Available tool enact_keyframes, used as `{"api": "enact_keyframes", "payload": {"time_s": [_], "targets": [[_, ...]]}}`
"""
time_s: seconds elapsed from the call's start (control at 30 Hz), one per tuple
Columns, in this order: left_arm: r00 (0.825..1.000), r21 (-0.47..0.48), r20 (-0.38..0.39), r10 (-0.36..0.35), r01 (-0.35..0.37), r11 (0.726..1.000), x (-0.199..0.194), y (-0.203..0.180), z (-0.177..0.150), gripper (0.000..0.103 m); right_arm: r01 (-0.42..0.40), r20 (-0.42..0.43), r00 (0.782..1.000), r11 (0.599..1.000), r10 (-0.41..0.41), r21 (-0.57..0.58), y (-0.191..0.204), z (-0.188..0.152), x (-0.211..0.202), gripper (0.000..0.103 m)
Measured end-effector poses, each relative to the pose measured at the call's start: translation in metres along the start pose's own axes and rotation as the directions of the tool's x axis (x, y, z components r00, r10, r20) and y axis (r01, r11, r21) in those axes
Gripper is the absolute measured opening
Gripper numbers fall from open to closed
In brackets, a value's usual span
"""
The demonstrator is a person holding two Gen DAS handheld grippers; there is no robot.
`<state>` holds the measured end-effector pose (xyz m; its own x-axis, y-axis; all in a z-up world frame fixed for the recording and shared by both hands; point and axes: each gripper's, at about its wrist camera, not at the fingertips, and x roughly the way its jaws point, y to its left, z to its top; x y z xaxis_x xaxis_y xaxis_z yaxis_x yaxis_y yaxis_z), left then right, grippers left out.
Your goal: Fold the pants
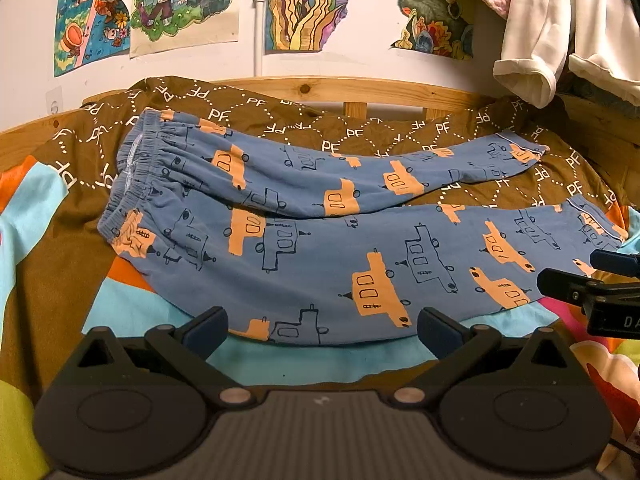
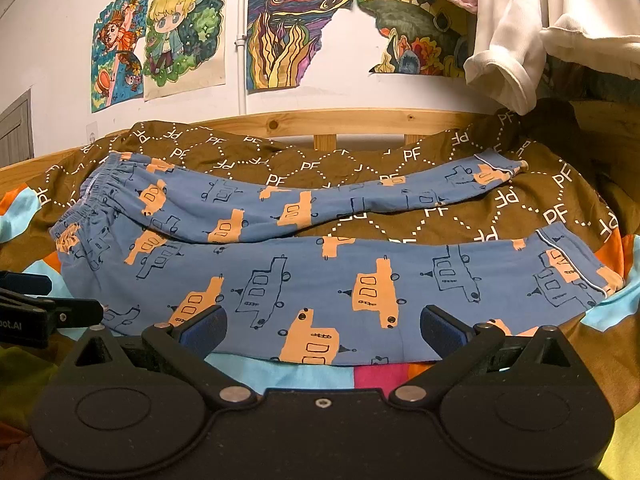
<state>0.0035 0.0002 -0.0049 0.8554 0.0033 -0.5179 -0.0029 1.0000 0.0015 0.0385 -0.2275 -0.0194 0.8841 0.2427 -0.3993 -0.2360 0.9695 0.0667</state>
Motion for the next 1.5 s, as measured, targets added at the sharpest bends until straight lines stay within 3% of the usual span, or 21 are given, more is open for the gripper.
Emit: {"api": "enact_keyframes", "payload": {"time_s": [1.5], "targets": [[1.000,-0.004,-0.017,-0.009,0.009,1.000,0.0027,-0.0012,0.0001,0.103,0.005,-0.010,1.000,1.000,-0.005,0.001,0.0010,-0.0018,-0.0006,0.102]]}}
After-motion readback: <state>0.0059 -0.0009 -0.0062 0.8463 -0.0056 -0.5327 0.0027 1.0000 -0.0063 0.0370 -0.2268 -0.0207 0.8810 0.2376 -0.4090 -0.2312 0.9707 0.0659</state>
